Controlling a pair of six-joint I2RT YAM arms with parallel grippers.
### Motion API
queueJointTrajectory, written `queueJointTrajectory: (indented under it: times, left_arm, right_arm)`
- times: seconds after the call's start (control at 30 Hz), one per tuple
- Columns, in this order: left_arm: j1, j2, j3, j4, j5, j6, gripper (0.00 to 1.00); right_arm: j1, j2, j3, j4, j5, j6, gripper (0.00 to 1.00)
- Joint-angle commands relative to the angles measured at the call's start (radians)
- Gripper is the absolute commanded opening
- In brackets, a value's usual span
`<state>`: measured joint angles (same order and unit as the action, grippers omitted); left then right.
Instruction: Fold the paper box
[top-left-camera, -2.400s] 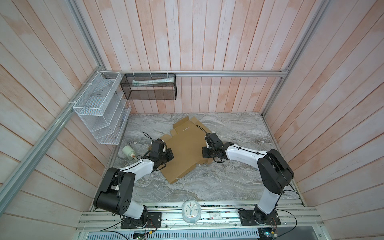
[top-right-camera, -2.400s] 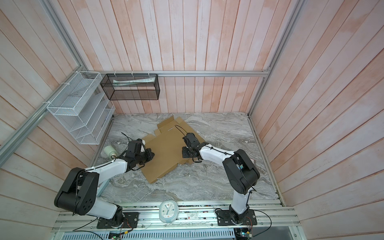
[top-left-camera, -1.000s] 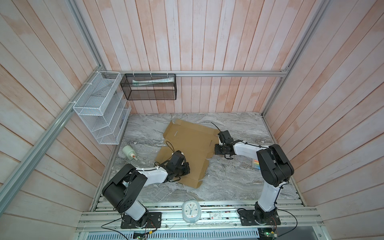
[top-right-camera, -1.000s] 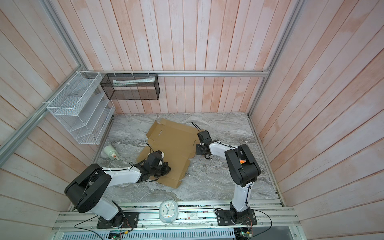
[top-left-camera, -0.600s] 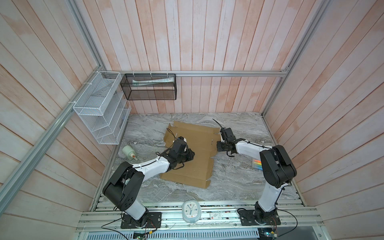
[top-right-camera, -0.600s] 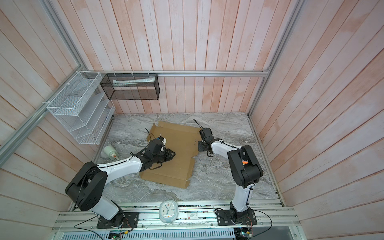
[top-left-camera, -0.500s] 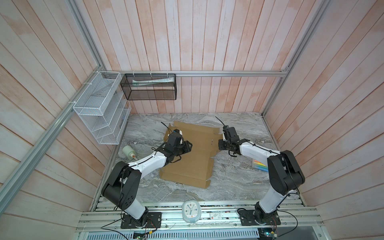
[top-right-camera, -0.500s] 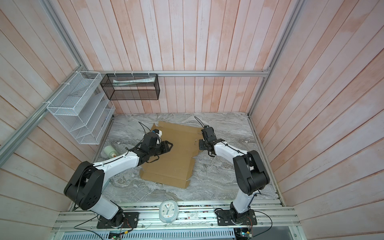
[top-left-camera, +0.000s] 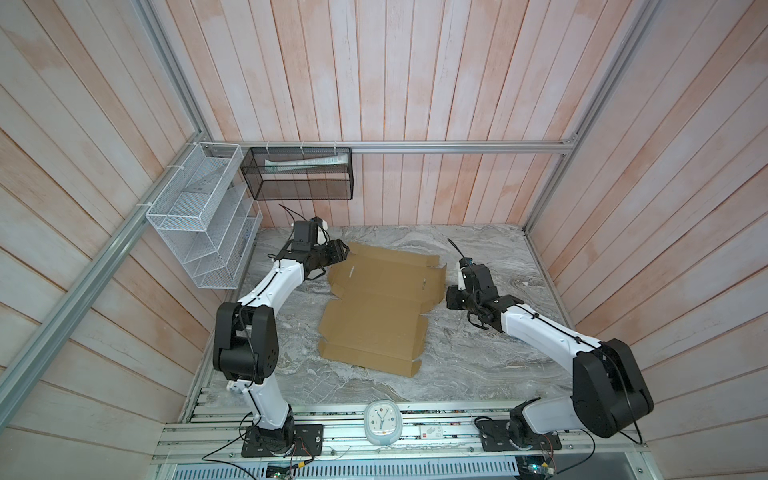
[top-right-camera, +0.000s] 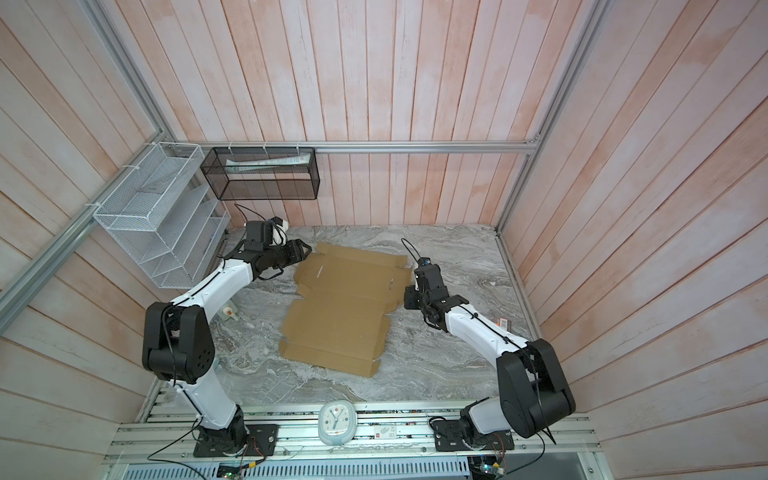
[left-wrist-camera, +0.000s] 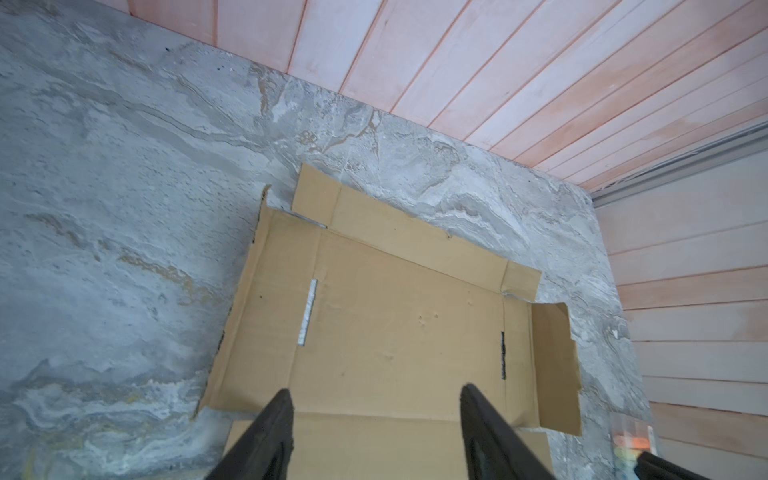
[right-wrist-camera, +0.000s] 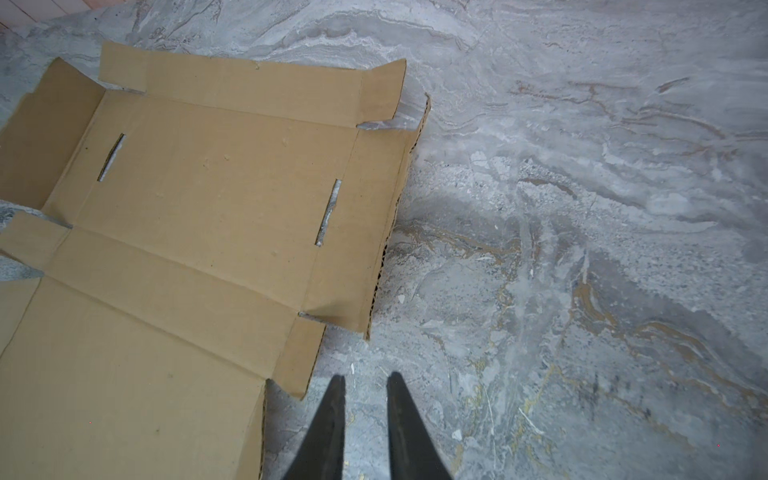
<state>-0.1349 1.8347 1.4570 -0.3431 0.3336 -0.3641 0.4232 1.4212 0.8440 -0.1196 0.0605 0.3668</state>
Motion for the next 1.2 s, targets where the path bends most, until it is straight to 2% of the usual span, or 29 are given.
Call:
queueJointTrajectory:
  times: [0.0, 0.1, 0.4, 0.67, 1.17]
  left_arm:
    - [0.008, 0.100, 0.117, -0.195, -0.035, 0.158, 0.68]
    - [0.009, 0.169, 0.186, -0.223, -0.101, 0.205, 0.71]
    - [0.009, 0.281, 0.296, -0.186, -0.207, 0.262, 0.71]
    - [0.006, 0.390, 0.423, -0.245, -0.212, 0.281, 0.60]
    - [-0.027, 0.494, 0.470, -0.275, -0.256, 0.311, 0.52]
  right_arm:
    - [0.006, -0.022, -0.018, 0.039, -0.030, 0.021, 0.21]
    - [0.006, -0.013, -0.017, 0.050, -0.041, 0.019, 0.21]
    - [0.005, -0.001, -0.038, 0.068, -0.056, 0.017, 0.22]
    - [0.005, -0.004, -0.054, 0.074, -0.063, 0.027, 0.22]
    - [-0.006, -0.008, -0.088, 0.110, -0.106, 0.050, 0.22]
